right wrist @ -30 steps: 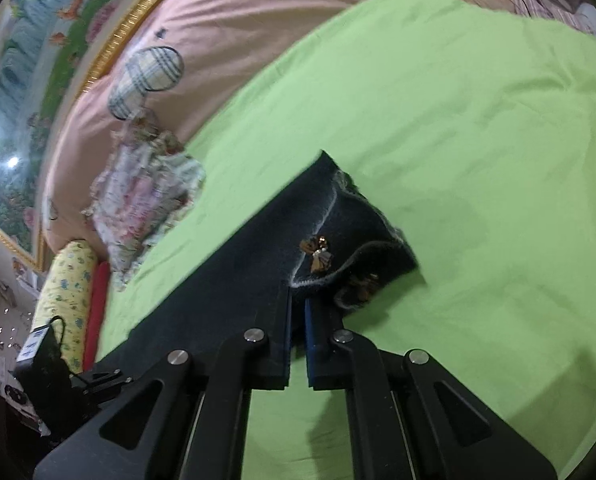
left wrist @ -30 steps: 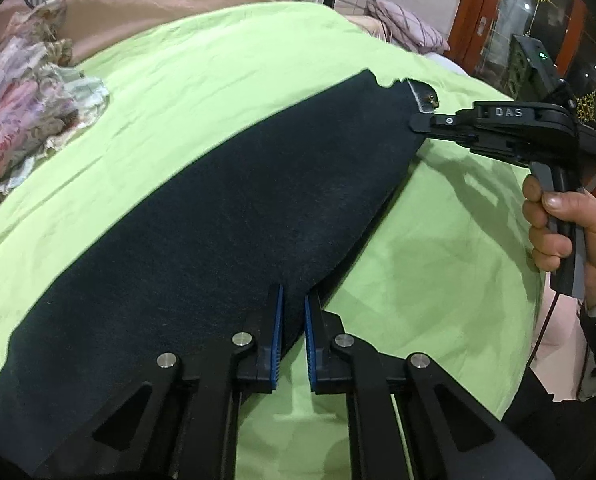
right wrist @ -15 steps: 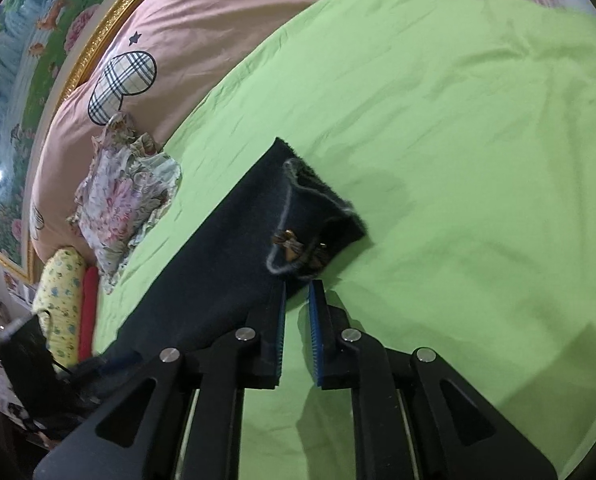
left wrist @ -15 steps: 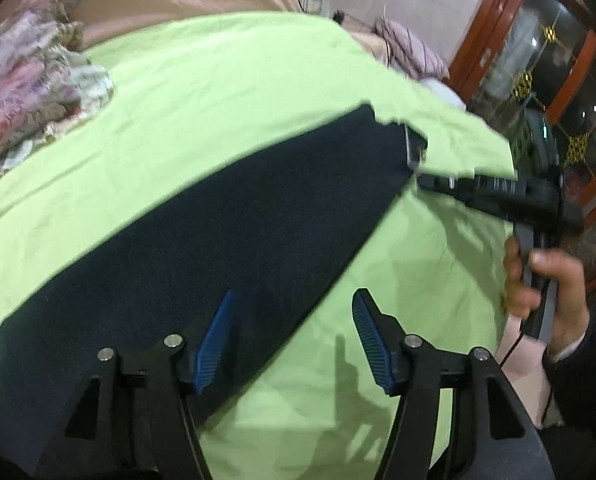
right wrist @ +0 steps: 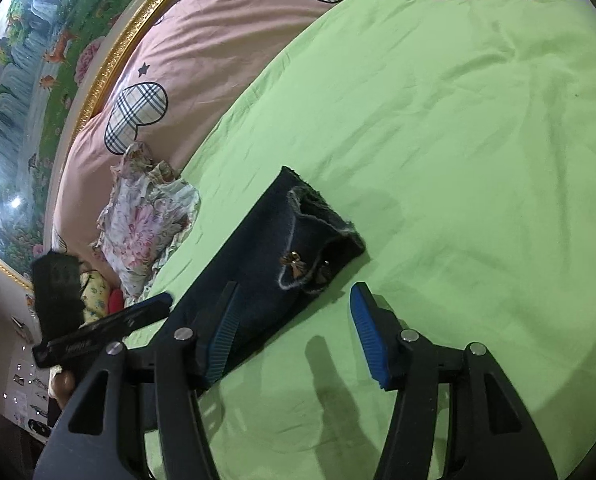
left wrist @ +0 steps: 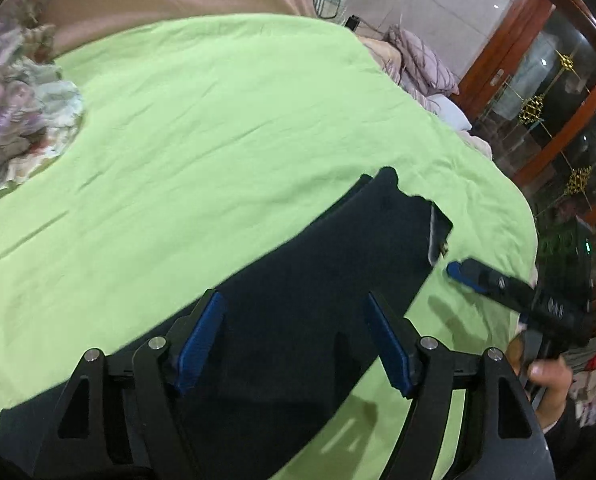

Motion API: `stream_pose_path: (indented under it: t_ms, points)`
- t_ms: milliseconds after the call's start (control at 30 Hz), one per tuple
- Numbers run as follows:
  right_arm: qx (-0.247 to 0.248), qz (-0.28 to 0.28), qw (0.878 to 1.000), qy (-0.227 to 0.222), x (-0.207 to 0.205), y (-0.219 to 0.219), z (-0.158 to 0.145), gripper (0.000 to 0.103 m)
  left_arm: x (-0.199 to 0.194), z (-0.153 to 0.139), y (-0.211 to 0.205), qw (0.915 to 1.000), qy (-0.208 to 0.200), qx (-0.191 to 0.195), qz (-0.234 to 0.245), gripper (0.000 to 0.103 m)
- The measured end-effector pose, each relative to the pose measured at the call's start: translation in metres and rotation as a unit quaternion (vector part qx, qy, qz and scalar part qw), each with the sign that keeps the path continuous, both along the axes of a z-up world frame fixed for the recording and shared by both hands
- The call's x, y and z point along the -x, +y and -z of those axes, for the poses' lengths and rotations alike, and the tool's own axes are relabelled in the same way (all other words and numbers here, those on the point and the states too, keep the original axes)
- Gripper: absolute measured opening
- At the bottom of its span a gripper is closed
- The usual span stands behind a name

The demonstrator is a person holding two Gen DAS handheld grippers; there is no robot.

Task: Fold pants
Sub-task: 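Grasp the folded pants end with the left tool while the right tool holds it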

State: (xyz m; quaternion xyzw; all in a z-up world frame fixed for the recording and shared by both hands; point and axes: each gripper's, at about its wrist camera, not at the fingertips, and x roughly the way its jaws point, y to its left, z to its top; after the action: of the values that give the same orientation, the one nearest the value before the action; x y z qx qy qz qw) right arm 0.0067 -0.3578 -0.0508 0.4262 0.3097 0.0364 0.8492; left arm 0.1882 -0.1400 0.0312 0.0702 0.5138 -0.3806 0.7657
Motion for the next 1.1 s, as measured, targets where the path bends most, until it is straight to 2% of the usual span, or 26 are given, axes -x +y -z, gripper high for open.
stream_pose_path:
  t_ms: [100, 133, 200, 267, 333, 400, 433, 533, 567, 633, 667, 700, 767, 833, 933, 967, 1033, 1100]
  points:
    - [-0.003, -0.005, 1.000, -0.002, -0.003, 0.001, 0.001, 0.057, -0.006, 0.000, -0.018, 0.9997, -0.011, 0.000, 0.024, 0.073]
    - [-0.005, -0.004, 1.000, 0.000, -0.004, 0.001, 0.002, 0.057, -0.007, -0.001, -0.022, 0.9995, -0.021, -0.003, 0.024, 0.073]
    - [-0.015, -0.006, 1.000, -0.001, -0.003, 0.001, 0.003, 0.057, -0.013, -0.004, -0.025, 0.9991, -0.040, 0.013, 0.005, 0.074]
    - [-0.019, -0.002, 1.000, -0.001, -0.002, 0.000, 0.006, 0.057, -0.021, -0.007, -0.019, 0.9966, -0.050, 0.056, -0.035, 0.079]
    - [-0.024, -0.001, 1.000, -0.010, -0.001, 0.000, 0.006, 0.057, -0.026, -0.010, -0.006, 0.9877, -0.067, 0.116, -0.080, 0.082]
    - [-0.021, 0.000, 1.000, -0.011, 0.000, 0.000, 0.006, 0.057, -0.028, -0.016, 0.002, 0.9809, -0.083, 0.159, -0.075, 0.084]
    - [-0.024, 0.004, 1.000, -0.021, 0.001, 0.000, 0.006, 0.057, -0.030, -0.018, 0.003, 0.9796, -0.097, 0.155, -0.084, 0.085]
    - [-0.023, 0.008, 0.999, -0.026, 0.003, 0.001, 0.006, 0.057, -0.033, -0.023, 0.001, 0.9802, -0.152, 0.049, -0.117, 0.089]
    - [-0.022, 0.006, 0.999, -0.029, 0.004, 0.001, 0.006, 0.057, -0.031, -0.027, 0.007, 0.9746, -0.172, 0.048, -0.136, 0.088]
    - [-0.017, 0.003, 0.999, -0.029, 0.006, 0.003, 0.005, 0.057, -0.020, -0.041, 0.022, 0.9646, -0.202, 0.090, -0.144, 0.089]
    - [-0.016, 0.002, 0.999, -0.030, 0.007, 0.004, 0.006, 0.057, -0.015, -0.049, 0.028, 0.9598, -0.216, 0.104, -0.146, 0.091]
    - [-0.015, -0.003, 1.000, -0.027, 0.007, 0.006, 0.006, 0.057, -0.012, -0.053, 0.029, 0.9590, -0.221, 0.102, -0.145, 0.098]
    - [-0.018, -0.007, 1.000, -0.021, 0.005, 0.007, 0.009, 0.057, -0.016, -0.051, 0.018, 0.9705, -0.203, 0.078, -0.104, 0.101]
    - [-0.023, -0.005, 0.999, -0.022, 0.004, 0.006, 0.008, 0.057, -0.017, -0.041, 0.002, 0.9831, -0.172, 0.045, -0.045, 0.101]
    - [-0.026, -0.004, 0.999, -0.021, 0.001, 0.005, 0.008, 0.057, -0.013, -0.029, -0.013, 0.9884, -0.144, 0.038, 0.028, 0.101]
    - [-0.027, -0.001, 0.999, -0.019, 0.001, 0.003, 0.008, 0.057, -0.014, -0.027, -0.015, 0.9895, -0.135, 0.035, 0.036, 0.101]
    - [-0.028, 0.001, 1.000, -0.012, -0.002, 0.001, 0.010, 0.057, -0.021, -0.017, -0.025, 0.9940, -0.076, 0.037, 0.070, 0.101]
    - [-0.049, 0.007, 0.999, -0.014, -0.004, -0.004, 0.015, 0.057, -0.032, -0.004, -0.036, 0.9951, -0.020, 0.037, 0.089, 0.098]
